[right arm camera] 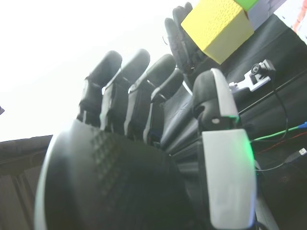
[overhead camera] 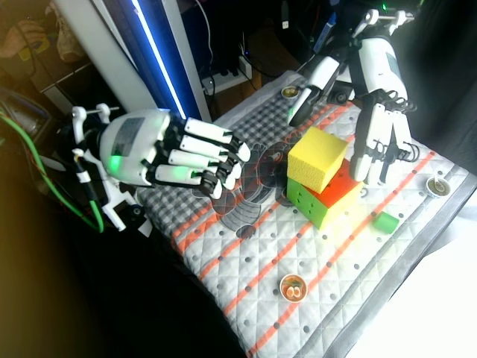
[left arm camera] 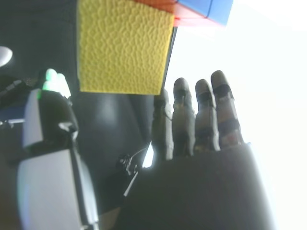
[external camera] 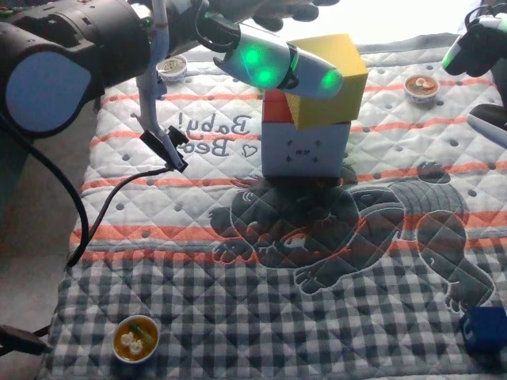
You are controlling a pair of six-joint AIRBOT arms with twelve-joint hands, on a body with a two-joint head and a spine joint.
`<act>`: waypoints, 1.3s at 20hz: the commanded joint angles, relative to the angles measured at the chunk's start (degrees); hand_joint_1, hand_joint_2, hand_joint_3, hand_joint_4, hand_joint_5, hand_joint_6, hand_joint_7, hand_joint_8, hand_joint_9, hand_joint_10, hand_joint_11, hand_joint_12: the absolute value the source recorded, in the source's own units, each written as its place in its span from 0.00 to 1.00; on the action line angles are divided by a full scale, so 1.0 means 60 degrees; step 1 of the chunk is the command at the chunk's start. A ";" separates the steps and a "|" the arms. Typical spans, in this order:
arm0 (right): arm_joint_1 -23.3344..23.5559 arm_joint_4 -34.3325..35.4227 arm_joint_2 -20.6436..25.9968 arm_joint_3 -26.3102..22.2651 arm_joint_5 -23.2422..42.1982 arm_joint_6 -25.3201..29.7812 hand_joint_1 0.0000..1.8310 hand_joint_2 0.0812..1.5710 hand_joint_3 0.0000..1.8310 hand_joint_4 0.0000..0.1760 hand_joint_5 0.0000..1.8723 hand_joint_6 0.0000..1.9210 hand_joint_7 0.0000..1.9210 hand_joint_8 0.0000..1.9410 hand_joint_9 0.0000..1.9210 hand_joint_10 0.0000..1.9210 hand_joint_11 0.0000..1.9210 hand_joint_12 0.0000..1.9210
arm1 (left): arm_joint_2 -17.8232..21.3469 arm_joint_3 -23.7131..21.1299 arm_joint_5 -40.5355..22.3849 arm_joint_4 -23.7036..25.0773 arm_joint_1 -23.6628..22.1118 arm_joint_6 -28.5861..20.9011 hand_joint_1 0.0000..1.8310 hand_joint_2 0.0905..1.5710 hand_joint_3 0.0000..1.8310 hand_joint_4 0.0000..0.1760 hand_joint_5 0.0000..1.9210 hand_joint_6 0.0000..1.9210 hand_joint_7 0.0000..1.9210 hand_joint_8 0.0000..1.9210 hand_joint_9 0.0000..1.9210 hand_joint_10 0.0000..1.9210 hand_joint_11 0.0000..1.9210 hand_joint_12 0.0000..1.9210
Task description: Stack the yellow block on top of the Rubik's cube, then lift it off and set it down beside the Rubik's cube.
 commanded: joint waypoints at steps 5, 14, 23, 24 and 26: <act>0.0249 -0.0072 0.0008 0.0065 0.1144 0.0057 0.51 0.72 0.00 0.00 0.08 0.40 0.10 0.43 0.04 0.56 0.00 0.77 | 0.0796 -0.0880 0.2772 -0.0094 0.0245 -0.0054 0.24 0.63 0.01 0.32 0.05 0.00 0.07 0.00 0.00 0.29 0.00 0.83; 0.1734 -0.0382 -0.0634 0.0966 -0.0166 0.0623 0.33 0.50 0.00 0.00 0.00 0.01 0.00 0.00 0.00 0.00 0.00 0.23 | 0.2736 -0.2985 0.7157 -0.0989 0.1942 -0.0059 0.00 0.72 0.00 0.57 0.12 0.02 0.18 0.04 0.04 0.42 0.00 0.87; 0.3332 -0.0681 -0.1782 0.2043 -0.2406 0.0638 0.22 0.53 0.00 0.00 0.00 0.00 0.00 0.00 0.01 0.00 0.00 0.18 | 0.3276 -0.3578 0.8972 -0.1981 0.3335 -0.0299 0.01 0.87 0.00 0.00 0.19 0.01 0.26 0.04 0.10 0.39 0.00 0.72; 0.3451 -0.0747 -0.1888 0.2125 -0.2627 0.0638 0.24 0.50 0.00 0.00 0.00 0.00 0.00 0.00 0.01 0.00 0.00 0.14 | 0.3285 -0.3578 0.9046 -0.2034 0.3399 -0.0371 0.00 0.87 0.00 0.00 0.19 0.01 0.25 0.04 0.10 0.39 0.00 0.71; 0.3711 -0.0991 -0.2151 0.2311 -0.3159 0.0638 0.26 0.60 0.00 0.00 0.01 0.00 0.03 0.00 0.00 0.00 0.00 0.01 | 0.3288 -0.3578 0.9144 -0.2155 0.3501 -0.0420 0.01 0.90 0.01 0.00 0.20 0.01 0.26 0.04 0.13 0.39 0.00 0.78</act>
